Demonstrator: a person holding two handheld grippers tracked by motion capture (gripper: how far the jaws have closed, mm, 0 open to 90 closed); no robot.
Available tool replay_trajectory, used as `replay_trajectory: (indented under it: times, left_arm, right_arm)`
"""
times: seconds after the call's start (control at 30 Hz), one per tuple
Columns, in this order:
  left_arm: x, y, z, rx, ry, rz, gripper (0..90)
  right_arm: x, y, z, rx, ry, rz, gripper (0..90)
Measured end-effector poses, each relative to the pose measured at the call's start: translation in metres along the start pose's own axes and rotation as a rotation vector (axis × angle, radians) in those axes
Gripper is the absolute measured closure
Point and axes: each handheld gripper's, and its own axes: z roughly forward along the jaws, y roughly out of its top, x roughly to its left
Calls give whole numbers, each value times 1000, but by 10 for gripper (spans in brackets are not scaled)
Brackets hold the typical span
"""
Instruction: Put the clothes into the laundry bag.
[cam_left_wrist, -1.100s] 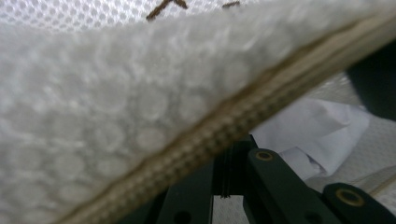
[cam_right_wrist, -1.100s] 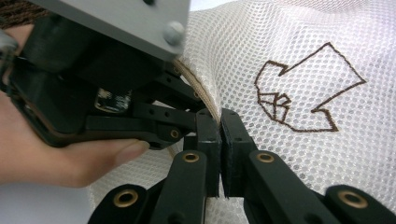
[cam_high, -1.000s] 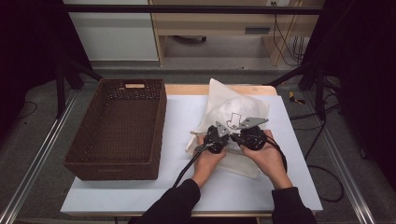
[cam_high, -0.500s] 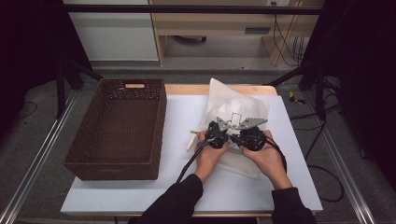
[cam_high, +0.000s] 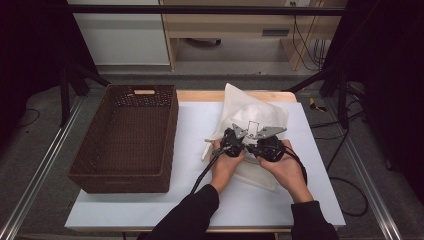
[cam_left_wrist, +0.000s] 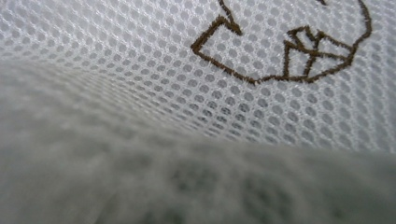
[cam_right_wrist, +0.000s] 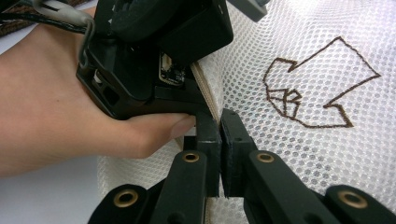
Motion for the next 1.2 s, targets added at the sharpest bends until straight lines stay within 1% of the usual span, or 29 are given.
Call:
replay_trajectory:
  times: [0.17, 0.47, 0.57, 0.77, 0.8, 0.9, 0.93, 0.97, 1.07, 1.13, 1.2]
  left_arm:
    - [1, 2, 0, -17, 27, -3, 900]
    - [1, 1, -2, 2, 1, 2, 900]
    - [0, 0, -4, 0, -4, 8, 900]
    - [-3, -4, -11, 14, -9, 28, 900]
    - [-4, -5, -13, 7, -9, 21, 900]
    - [-5, -7, -22, 10, -9, 37, 900]
    - [-5, -8, -26, 13, -8, 51, 900]
    - [-6, -9, -29, 6, -8, 50, 900]
    - [-6, -14, -44, 5, -8, 66, 900]
    - [-6, -18, -53, 1, -13, 58, 900]
    - [-6, -22, -64, -1, -19, 62, 900]
  right_arm:
    - [0, 0, 0, -2, 1, 0, 880]
    - [0, -2, 1, 0, 2, 1, 881]
    - [-1, -2, 0, -1, 0, 6, 881]
    - [-1, -2, -1, -3, 0, 9, 881]
    - [-1, -2, -1, -4, 1, 8, 881]
    - [-2, -3, -1, -4, 0, 8, 880]
    - [-2, -3, -1, -5, -1, 11, 881]
    - [-2, -3, -1, -5, -1, 12, 880]
    - [-2, -3, -1, -4, -6, 4, 881]
    - [-2, -4, 0, -2, -6, 6, 880]
    - [-2, -4, 0, 2, -8, 5, 880]
